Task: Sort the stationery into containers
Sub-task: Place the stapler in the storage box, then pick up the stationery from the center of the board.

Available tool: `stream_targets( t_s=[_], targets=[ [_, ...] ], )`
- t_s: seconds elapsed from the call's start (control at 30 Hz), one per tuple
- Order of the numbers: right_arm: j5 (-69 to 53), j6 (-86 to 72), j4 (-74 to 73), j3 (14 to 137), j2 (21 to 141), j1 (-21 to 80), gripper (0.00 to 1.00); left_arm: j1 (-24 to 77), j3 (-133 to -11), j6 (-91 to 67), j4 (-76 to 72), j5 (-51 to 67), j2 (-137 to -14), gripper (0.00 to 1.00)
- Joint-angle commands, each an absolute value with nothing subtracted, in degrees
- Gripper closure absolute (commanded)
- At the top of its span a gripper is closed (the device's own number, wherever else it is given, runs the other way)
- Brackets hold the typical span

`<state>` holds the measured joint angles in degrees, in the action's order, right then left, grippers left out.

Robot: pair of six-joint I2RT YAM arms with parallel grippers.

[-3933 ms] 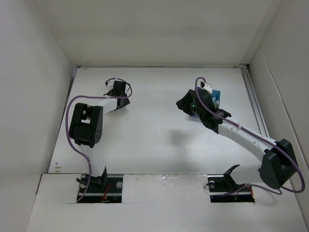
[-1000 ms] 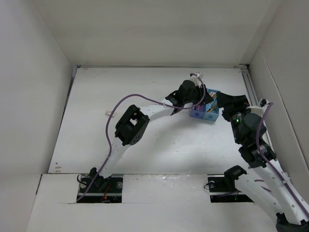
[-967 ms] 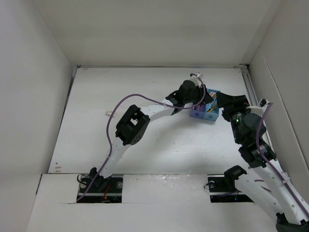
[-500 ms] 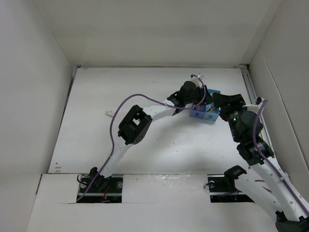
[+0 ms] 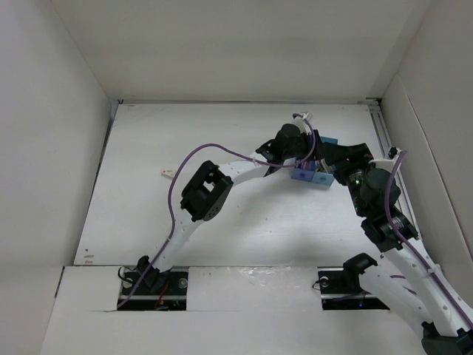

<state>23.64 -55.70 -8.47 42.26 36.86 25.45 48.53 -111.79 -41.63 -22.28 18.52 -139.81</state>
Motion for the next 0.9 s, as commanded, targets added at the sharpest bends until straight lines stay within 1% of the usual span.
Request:
stream_targets(
  t_s=[0.0,0.07,0.1,0.13,0.2,0.23,0.27,0.3,0.37,0.4,0.43,0.5,0.53,0.57,0.6,0.63,0.7,0.73,0.8,0.83,0.87],
  targets=[
    [23.73,-54.93,-5.27,42.54,36.56,24.96,0.20,48.52,-112.86,-40.78,-25.58,19.51,-136.14,0.51],
    [23.73,-54.93,-5.27,42.54,36.04,24.96,0.23,48.52,-109.01,-39.56,-26.27,17.15,-132.82,0.51],
    [23.73,-54.93,-5.27,42.02,36.04,24.96,0.25,48.52,-107.42,-39.55,-26.28,16.36,-131.41,0.53],
    [23.73,-54.93,-5.27,42.01,36.04,24.96,0.32,47.65,-105.84,-38.94,-26.80,15.48,-129.83,0.55],
    [23.73,-54.93,-5.27,42.01,36.04,24.96,0.42,45.36,-100.67,-38.94,-26.81,13.10,-124.82,0.55],
    [23.03,-54.93,-5.27,42.01,36.04,24.96,0.49,44.31,-98.29,-38.94,-26.11,12.40,-122.98,0.56],
    [23.03,-54.93,-4.75,42.01,36.56,24.96,0.68,42.99,-95.56,-39.89,-26.10,11.52,-118.61,0.56],
    [21.72,-54.93,-4.75,42.01,36.56,24.96,0.76,40.11,-88.75,-40.60,-26.63,9.95,-116.22,0.56],
    [19.96,-53.80,-4.22,42.53,38.40,24.96,0.89,36.76,-81.07,-42.97,-27.50,8.36,-111.30,0.56],
    [18.82,-53.79,-4.22,42.54,39.10,24.96,0.91,33.52,-77.21,-42.98,-28.03,5.83,-106.14,0.56],
    [16.63,-53.79,-4.22,42.54,39.89,24.96,0.93,32.01,-69.86,-42.98,-28.04,4.23,-103.56,0.56],
    [14.34,-53.01,-2.91,43.85,43.14,24.96,0.93,29.37,-63.58,-43.51,-25.68,0.02,-96.11,0.56],
    [13.46,-52.39,-2.90,44.38,44.37,24.96,0.93,27.53,-58.41,-42.81,-24.45,-5.22,-93.80,0.56],
    [11.97,-52.38,-2.90,45.17,45.60,24.96,0.91,27.51,-56.27,-42.80,-22.78,-8.93,-91.60,0.56],
    [11.95,-52.38,-2.90,45.18,47.88,24.96,0.84,26.99,-54.77,-41.85,-20.76,-12.97,-89.58,0.56],
    [11.17,-51.86,-2.90,45.87,48.94,25.48,0.80,26.98,-53.54,-41.84,-16.22,-20.66,-86.25,0.56],
    [10.46,-51.86,-2.90,46.57,51.49,26.01,0.70,26.98,-50.55,-41.84,-11.89,-26.43,-83.95,0.52],
    [9.59,-51.25,-2.90,47.10,52.11,26.02,0.61,26.98,-49.15,-44.19,-8.38,-30.81,-82.46,0.49],
    [8.96,-51.24,-2.90,47.72,52.65,26.54,0.55,26.29,-47.99,-45.96,-5.99,-33.04,-81.92,0.45],
    [8.96,-50.72,-2.90,47.72,53.43,26.54,0.52,26.28,-47.99,-46.92,-4.76,-33.74,-81.91,0.41],
    [8.96,-50.71,-2.90,47.72,53.44,27.15,0.52,25.58,-47.99,-48.41,-3.18,-33.75,-82.96,0.39]
  ],
)
